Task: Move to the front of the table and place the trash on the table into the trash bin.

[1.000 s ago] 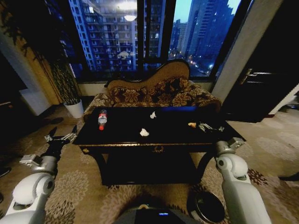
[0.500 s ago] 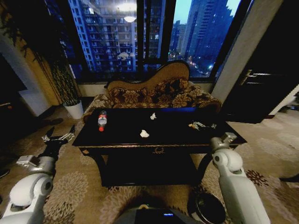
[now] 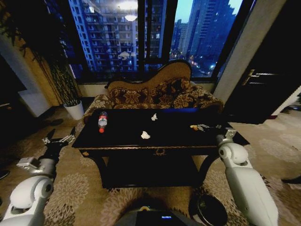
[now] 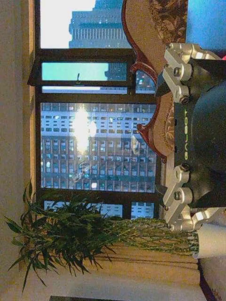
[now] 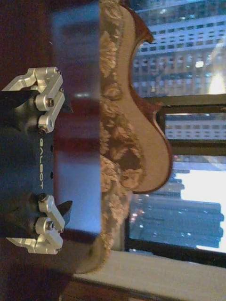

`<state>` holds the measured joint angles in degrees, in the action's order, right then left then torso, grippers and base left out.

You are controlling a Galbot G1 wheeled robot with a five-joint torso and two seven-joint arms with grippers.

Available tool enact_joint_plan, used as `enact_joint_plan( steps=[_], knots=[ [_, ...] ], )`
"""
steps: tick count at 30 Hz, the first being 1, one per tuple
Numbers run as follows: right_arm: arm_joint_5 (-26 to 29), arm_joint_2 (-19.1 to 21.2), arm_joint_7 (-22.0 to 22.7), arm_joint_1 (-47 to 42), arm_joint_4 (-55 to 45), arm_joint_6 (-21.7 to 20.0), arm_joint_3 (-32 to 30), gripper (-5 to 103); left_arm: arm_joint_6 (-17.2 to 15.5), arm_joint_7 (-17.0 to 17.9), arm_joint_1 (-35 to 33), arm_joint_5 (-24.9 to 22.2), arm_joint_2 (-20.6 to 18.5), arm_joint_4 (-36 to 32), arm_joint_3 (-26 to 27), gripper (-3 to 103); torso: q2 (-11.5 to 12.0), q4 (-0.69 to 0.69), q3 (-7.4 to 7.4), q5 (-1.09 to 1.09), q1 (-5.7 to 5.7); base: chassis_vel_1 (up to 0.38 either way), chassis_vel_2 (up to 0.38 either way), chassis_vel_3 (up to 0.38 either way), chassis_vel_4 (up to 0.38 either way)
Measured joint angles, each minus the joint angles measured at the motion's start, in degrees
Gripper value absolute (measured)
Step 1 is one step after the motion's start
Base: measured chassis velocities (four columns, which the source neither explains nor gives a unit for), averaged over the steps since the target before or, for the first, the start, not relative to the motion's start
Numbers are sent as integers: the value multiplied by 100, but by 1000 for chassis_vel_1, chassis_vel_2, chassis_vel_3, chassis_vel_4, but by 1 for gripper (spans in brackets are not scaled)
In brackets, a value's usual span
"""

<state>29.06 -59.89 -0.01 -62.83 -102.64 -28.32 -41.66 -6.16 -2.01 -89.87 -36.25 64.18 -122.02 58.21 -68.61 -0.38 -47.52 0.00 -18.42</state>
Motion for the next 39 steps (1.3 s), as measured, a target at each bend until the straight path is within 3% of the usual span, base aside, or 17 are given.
enact_joint_plan(
  steps=[6,16,39],
  knots=[
    [201,-146,0,274,41,-305,291,100,-20,-6,-34,3,22,-14,-2,100,0,2,0,-1,0,0,0,0,0],
    [45,-281,0,548,276,-346,629,100,-7,-26,-57,2,20,14,40,100,0,1,0,-1,0,0,0,0,0],
    [-405,-337,0,255,369,-263,488,100,-5,-38,51,2,25,40,-42,100,0,1,0,0,0,0,0,0,0]
  ],
)
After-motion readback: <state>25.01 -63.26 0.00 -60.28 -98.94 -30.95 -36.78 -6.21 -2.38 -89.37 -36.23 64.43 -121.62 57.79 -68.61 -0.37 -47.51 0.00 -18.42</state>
